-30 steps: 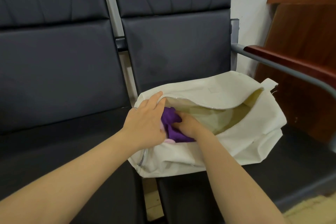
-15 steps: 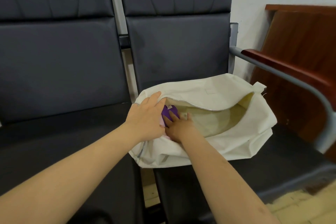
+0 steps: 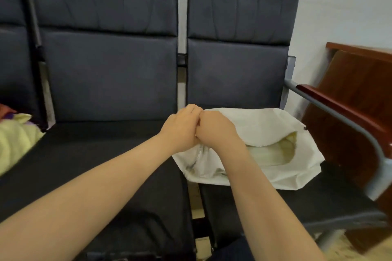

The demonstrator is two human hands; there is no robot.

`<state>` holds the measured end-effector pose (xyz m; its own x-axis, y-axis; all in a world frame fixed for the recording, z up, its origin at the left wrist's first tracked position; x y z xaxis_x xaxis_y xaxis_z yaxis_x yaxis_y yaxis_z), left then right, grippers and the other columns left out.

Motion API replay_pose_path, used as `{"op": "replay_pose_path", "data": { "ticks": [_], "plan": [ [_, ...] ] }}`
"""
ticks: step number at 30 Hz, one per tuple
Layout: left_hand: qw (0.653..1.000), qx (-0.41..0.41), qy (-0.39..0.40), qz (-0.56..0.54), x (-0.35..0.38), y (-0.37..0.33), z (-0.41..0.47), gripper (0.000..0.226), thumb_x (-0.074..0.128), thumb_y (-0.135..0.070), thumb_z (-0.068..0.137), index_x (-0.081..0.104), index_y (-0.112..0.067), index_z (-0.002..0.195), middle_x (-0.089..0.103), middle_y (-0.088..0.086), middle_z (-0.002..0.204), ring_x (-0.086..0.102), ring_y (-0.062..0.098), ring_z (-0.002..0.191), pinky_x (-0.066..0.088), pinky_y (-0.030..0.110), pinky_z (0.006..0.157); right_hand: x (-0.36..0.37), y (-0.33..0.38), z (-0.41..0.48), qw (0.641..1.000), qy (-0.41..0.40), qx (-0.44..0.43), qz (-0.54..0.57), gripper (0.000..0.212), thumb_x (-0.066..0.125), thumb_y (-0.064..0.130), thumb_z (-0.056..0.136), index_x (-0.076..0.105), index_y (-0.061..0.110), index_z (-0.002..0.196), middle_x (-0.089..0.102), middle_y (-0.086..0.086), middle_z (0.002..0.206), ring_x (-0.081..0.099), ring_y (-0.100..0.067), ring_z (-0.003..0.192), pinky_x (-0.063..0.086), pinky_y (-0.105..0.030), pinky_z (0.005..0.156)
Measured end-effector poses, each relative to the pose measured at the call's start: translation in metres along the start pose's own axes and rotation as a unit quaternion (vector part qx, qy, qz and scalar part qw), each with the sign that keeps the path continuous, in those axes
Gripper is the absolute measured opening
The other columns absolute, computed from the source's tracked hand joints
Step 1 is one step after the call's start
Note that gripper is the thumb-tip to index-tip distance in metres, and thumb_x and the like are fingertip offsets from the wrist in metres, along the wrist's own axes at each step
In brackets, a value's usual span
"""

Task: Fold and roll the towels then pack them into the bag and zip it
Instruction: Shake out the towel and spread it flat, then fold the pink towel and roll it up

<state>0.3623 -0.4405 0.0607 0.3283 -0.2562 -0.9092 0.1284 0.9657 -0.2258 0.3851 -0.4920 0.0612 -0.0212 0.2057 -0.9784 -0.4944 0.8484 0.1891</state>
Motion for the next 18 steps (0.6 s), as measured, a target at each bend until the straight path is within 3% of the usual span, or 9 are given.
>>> {"op": "replay_pose_path", "data": {
  "ticks": [2, 6, 9, 14, 18],
  "plan": [
    [0.999, -0.030, -0.019, 0.014, -0.021, 0.024, -0.018, 0.042, 0.063, -0.028, 0.083, 0.046, -0.017, 0.119, 0.044, 0.000, 0.121, 0.050, 0.021, 0.103, 0.045, 0.039, 0.084, 0.003, 0.035, -0.001, 1.000, 0.009, -0.013, 0.001, 0.023, 0.051, 0.013, 0.094, 0.061, 0.009, 0.115, 0.063, -0.008, 0.112, 0.061, -0.028, 0.103, 0.046, -0.035, 0.078],
    [0.992, -0.087, -0.024, 0.084, -0.051, 0.089, -0.074, 0.044, 0.062, -0.032, 0.082, 0.045, -0.017, 0.120, 0.047, 0.003, 0.123, 0.050, 0.022, 0.107, 0.045, 0.036, 0.084, 0.025, 0.124, -0.007, 0.994, 0.000, -0.107, 0.029, 0.018, 0.047, 0.012, 0.091, 0.063, 0.012, 0.099, 0.065, -0.004, 0.094, 0.056, -0.021, 0.077, 0.040, -0.031, 0.062],
    [0.982, -0.158, -0.007, 0.099, -0.063, 0.150, -0.130, 0.045, 0.059, -0.032, 0.083, 0.044, -0.016, 0.123, 0.046, 0.004, 0.124, 0.049, 0.024, 0.110, 0.041, 0.036, 0.083, 0.060, 0.198, -0.015, 0.984, 0.046, -0.165, 0.055, 0.012, 0.045, 0.016, 0.093, 0.057, 0.017, 0.090, 0.065, -0.003, 0.091, 0.057, -0.018, 0.073, 0.040, -0.030, 0.056],
    [0.950, -0.275, 0.020, 0.144, -0.085, 0.255, -0.236, 0.040, 0.054, -0.034, 0.087, 0.044, -0.016, 0.122, 0.048, 0.005, 0.121, 0.050, 0.026, 0.111, 0.044, 0.039, 0.090, 0.123, 0.327, -0.039, 0.954, 0.112, -0.265, 0.079, 0.014, 0.043, 0.026, 0.097, 0.055, 0.020, 0.099, 0.063, 0.000, 0.093, 0.059, -0.016, 0.079, 0.051, -0.034, 0.069],
    [0.912, -0.360, 0.030, 0.192, -0.103, 0.323, -0.306, 0.032, 0.050, -0.030, 0.090, 0.048, -0.015, 0.118, 0.045, 0.008, 0.124, 0.047, 0.028, 0.113, 0.041, 0.038, 0.084, 0.162, 0.407, -0.051, 0.937, 0.145, -0.300, 0.105, 0.022, 0.039, 0.028, 0.098, 0.055, 0.015, 0.105, 0.061, -0.005, 0.106, 0.058, -0.025, 0.092, 0.049, -0.039, 0.077]
  ]
}}
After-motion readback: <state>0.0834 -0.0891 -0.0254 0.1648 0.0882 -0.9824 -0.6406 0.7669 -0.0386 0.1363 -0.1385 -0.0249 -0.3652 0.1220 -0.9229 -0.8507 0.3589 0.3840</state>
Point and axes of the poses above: each hand's wrist, its own z-axis towards the middle knuckle, its own x-axis out of the palm, y = z × x, the point moved 10 cm from there along z, towards the middle knuckle
